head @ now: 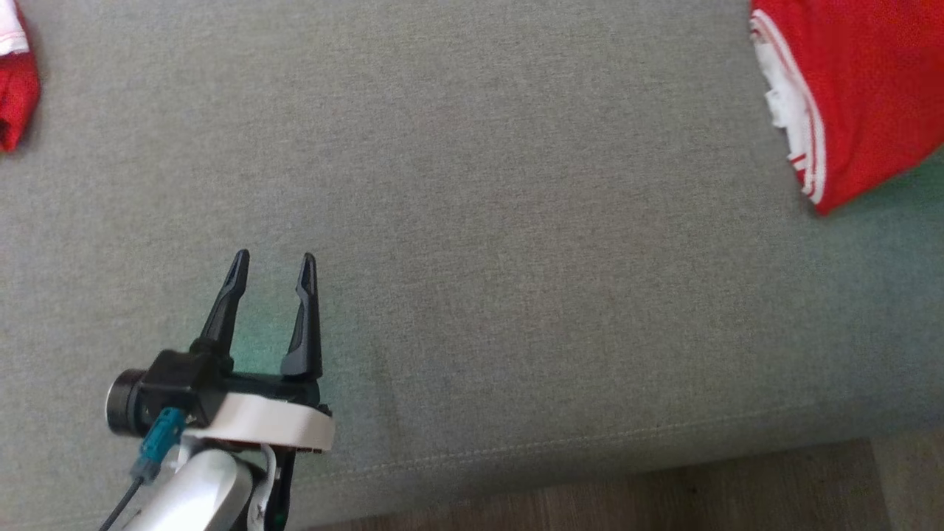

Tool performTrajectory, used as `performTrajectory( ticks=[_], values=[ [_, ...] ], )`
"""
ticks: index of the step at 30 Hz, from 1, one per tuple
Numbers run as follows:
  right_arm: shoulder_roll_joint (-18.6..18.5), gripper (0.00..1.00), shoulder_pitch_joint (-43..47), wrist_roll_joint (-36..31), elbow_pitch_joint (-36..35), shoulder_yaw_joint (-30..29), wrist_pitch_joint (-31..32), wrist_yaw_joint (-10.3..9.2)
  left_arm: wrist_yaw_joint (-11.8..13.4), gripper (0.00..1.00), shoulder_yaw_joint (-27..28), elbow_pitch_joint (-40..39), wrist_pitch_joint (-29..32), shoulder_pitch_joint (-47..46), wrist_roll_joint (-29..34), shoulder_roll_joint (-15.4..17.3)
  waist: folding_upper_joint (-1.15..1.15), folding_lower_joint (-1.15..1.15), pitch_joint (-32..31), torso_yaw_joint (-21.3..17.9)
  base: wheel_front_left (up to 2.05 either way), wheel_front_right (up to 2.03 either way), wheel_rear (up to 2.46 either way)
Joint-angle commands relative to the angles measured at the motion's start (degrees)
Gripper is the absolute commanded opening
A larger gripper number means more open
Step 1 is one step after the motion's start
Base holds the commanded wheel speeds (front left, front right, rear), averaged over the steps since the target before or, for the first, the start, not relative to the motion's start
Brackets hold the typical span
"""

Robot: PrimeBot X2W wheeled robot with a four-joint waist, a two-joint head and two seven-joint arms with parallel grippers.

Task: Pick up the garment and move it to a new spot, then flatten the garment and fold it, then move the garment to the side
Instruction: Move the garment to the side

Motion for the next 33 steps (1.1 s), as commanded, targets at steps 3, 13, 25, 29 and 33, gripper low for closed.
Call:
performTrajectory(
  ticks=[3, 13, 25, 29, 33],
  values=[
    [-1.34, 0.0, -2.36, -3.0, -2.19, -1.3, -1.83, 0.37, 0.41, 1.0, 1.95, -1.83, 0.08, -2.26, 0.59, 1.63, 0.0, -0.01, 0.17, 0.11, 0.0, 0.0, 0.0],
    [5.36, 1.0, -0.85, -11.62, -3.59, -5.56, -7.1, 0.37, 0.29, 1.0, 1.33, -1.42, -0.11, -2.17, 0.56, 1.37, 0.0, -0.01, -2.71, -0.21, 0.0, 0.0, 0.0],
    [10.43, 1.0, 1.32, -5.64, 3.95, 5.22, -13.1, 0.37, -0.15, 1.0, 1.68, 1.49, -1.86, 0.32, -1.05, -0.08, 0.0, -0.01, -13.8, 2.07, 0.0, 0.0, 0.0],
    [11.95, 1.0, 4.83, -1.66, 5.79, 8.87, -15.07, 0.37, -0.38, 1.0, 2.65, 3.66, -2.72, 1.6, -1.79, -0.82, 0.0, -0.01, -18.56, 3.56, 0.0, 0.0, 0.0],
    [13.85, 1.0, 9.86, 2.71, 5.74, 12.48, -16.64, 0.37, -0.28, 1.0, 4.09, 5.8, -3.33, 3.88, -2.66, -1.46, 0.0, -0.01, -22.44, 4.89, 0.0, 0.0, 0.0]
  ],
)
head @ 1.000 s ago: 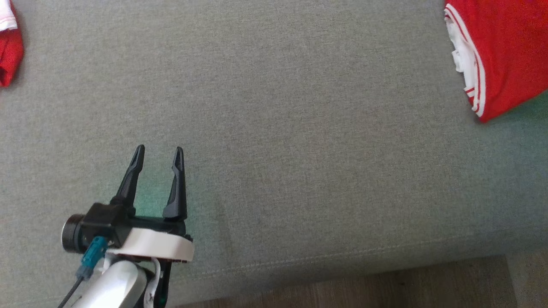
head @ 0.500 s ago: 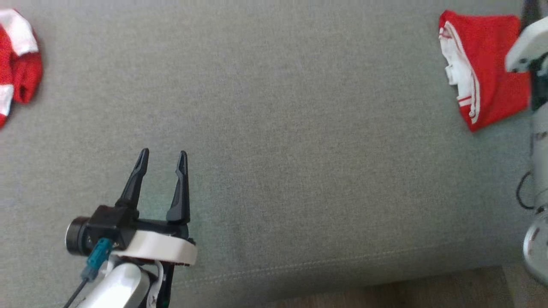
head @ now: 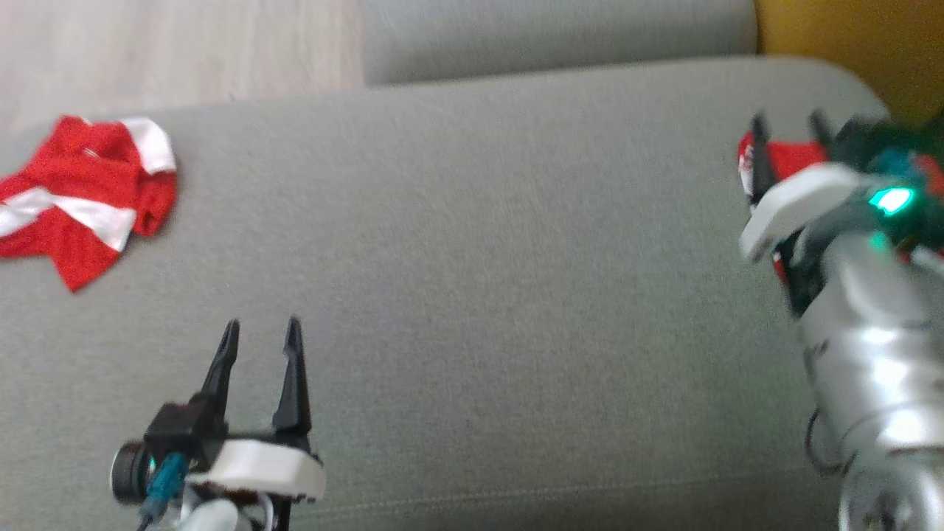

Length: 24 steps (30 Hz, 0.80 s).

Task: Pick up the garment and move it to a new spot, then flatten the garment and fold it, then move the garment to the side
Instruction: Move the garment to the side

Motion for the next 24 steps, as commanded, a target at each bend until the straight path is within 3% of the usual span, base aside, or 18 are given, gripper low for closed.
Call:
performTrajectory(
  ticks=[1, 8, 14, 16, 24],
  values=[
    [1.51, 1.0, 0.73, 1.22, -2.69, 3.0, -1.24, 0.37, 0.22, 1.0, 3.27, -0.57, -0.74, -0.64, -0.25, 0.71, 0.0, 0.02, -4.01, 2.14, 0.0, 0.0, 0.0],
    [3.54, 1.0, 14.74, 7.15, -12.86, 8.31, -2.16, 0.37, -0.13, 1.0, 5.03, 1.27, -1.13, 4.0, -0.56, -0.59, 0.0, 0.02, -7.57, 3.94, 0.0, 0.0, 0.0],
    [3.89, 1.0, 26.58, 11.83, -25.02, 11.36, -2.22, 0.37, -0.44, 1.0, 5.61, 1.36, -1.2, 6.5, 0.31, -1.27, 0.0, 0.02, -8.45, 5.07, 0.0, 0.0, 0.0],
    [3.91, 1.0, 34.0, 15.03, -32.92, 13.92, -1.43, 0.37, -0.42, 1.0, 6.05, 1.15, -1.22, 7.88, 0.53, -1.91, 0.0, 0.02, -8.54, 5.47, 0.0, 0.0, 0.0],
    [3.93, 1.0, 49.44, 18.6, -50.36, 11.88, 3.39, 0.37, -1.18, 1.0, 7.72, 1.47, -1.23, 10.19, 1.51, -2.46, 0.0, 0.02, -8.94, 5.86, 0.0, 0.0, 0.0]
  ],
)
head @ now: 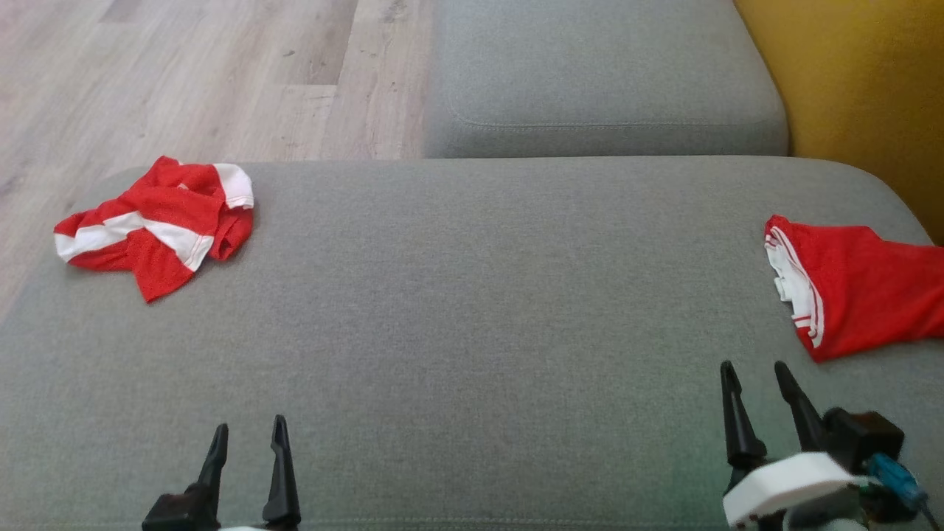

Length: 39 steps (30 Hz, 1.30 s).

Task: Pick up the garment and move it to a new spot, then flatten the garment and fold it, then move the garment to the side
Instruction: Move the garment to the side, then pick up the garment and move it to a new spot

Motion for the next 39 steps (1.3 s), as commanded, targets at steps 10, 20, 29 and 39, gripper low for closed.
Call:
performTrajectory(
  ticks=[10, 20, 29, 39],
  values=[
    [-0.25, 1.0, 2.18, -0.31, -10.12, 2.14, 3.51, 0.37, -0.96, 1.0, 2.63, -0.45, -0.72, -2.95, 0.75, -0.25, 0.0, 0.0, 0.39, -0.97, 0.0, 0.0, 0.0],
    [-0.25, 1.0, 3.37, -0.78, -11.83, 1.98, 4.76, 0.37, -1.38, 1.0, 2.3, 0.21, -0.7, -3.72, 0.8, -0.33, 0.0, 0.0, 0.35, -0.27, 0.0, 0.0, 0.0],
    [-0.25, 1.0, 3.71, 0.41, -12.26, 1.79, 3.95, 0.37, -1.02, 1.0, 2.49, -0.82, -0.16, -5.55, 1.57, 0.71, 0.0, 0.0, 0.07, 8.49, 0.0, 0.0, 0.0],
    [-0.25, 1.0, -0.71, 1.69, -11.43, 5.66, 2.54, 0.37, 1.09, 1.0, 5.79, -4.62, 0.2, -5.27, 1.45, 3.12, 0.0, 0.0, 3.2, 21.31, 0.0, 0.0, 0.0]
  ],
)
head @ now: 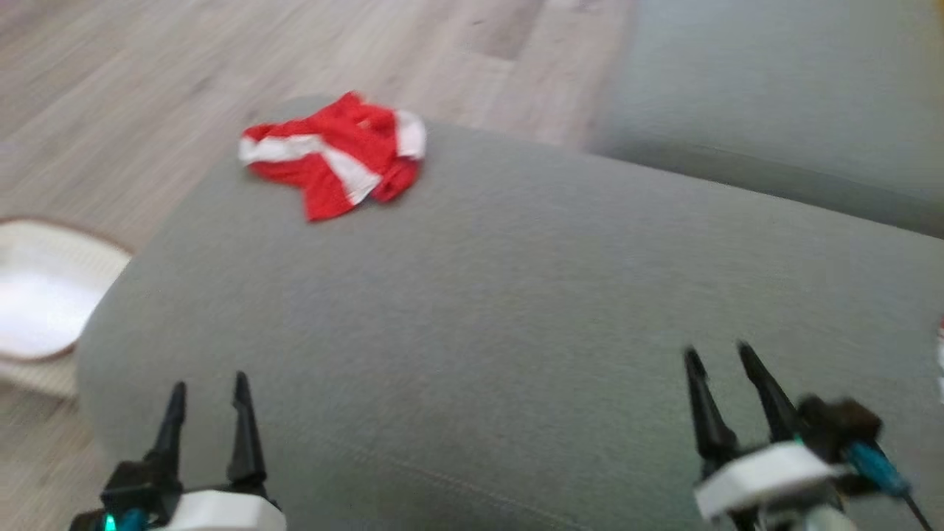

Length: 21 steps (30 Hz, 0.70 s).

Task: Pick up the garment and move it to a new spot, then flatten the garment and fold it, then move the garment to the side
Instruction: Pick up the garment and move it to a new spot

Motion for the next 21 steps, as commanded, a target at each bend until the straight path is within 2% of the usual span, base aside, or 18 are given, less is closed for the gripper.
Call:
performTrajectory(
  ticks=[1, 10, 17, 21],
  values=[
    [-0.37, 1.0, -5.09, -0.28, -1.68, 2.08, -0.42, 0.37, 0.64, 1.0, 3.08, -2.41, -0.55, -2.39, 0.06, 0.84, 0.0, 0.0, 2.72, 3.37, 0.0, 0.0, 0.0],
    [-0.37, 1.0, -11.47, -0.53, 1.18, 7.71, -0.38, 0.37, 2.47, 1.0, 8.27, -6.25, -1.25, 2.41, 0.65, -0.21, 0.0, 0.0, 5.2, 5.15, 0.0, 0.0, 0.0],
    [-0.37, 1.0, -12.63, -0.59, 2.24, 8.97, -0.63, 0.37, 1.79, 1.0, 10.87, -7.82, -1.31, 4.58, 1.97, -1.24, 0.0, 0.0, 5.74, 5.55, 0.0, 0.0, 0.0],
    [-0.37, 1.0, -12.04, -1.01, 1.85, 7.91, -0.09, 0.37, 0.97, 1.0, 12.03, -7.95, -1.18, 3.79, 2.42, 0.38, 0.0, 0.0, 6.38, 6.0, 0.0, 0.0, 0.0]
  ],
)
